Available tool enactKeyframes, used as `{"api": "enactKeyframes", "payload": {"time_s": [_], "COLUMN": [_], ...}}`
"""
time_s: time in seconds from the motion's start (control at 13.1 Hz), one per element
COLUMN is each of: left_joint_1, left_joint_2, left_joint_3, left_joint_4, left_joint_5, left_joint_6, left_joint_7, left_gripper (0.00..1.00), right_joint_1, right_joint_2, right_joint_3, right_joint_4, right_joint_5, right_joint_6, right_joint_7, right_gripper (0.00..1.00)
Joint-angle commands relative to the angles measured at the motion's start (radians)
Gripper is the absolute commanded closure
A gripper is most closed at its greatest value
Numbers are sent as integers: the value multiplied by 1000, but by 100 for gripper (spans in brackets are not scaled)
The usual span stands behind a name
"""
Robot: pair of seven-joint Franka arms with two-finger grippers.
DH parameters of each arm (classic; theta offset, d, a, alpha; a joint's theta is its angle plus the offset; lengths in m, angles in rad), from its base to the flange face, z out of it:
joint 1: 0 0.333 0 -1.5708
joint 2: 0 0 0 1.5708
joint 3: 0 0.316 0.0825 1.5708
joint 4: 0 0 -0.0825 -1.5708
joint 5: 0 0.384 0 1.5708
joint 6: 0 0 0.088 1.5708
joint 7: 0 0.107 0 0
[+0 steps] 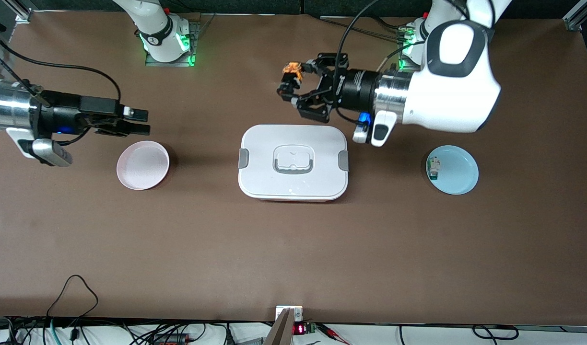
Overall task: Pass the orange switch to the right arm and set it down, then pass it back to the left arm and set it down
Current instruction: 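Carry the switch over the box with the left gripper while the right gripper approaches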
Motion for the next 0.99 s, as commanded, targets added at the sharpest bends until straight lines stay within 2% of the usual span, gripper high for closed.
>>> {"api": "enactKeyframes", "payload": {"time_s": [0.0, 0.23, 0.46, 0.91], "left_joint_1": [-3, -9, -32, -46], "left_joint_2": [17, 29, 29, 49], "left_joint_3": [1, 1, 1, 1], "left_joint_4": [14, 18, 18, 25], "left_joint_5": [-72, -96, -109, -101], "left_joint_6": [12, 60, 112, 137], "left_joint_7": [-29, -53, -79, -110], "left_gripper": [96, 97, 98, 98], "right_joint_1": [47, 67, 120, 279], "right_joint_2": [9, 63, 66, 81], "right_joint_3": [-3, -1, 2, 5], "right_joint_4": [-39, -65, -136, -137], "right_joint_5": [149, 261, 451, 640], "right_joint_6": [32, 23, 30, 136], "right_joint_7": [-100, -259, -300, -301], "right_gripper": [0, 0, 0, 0]}}
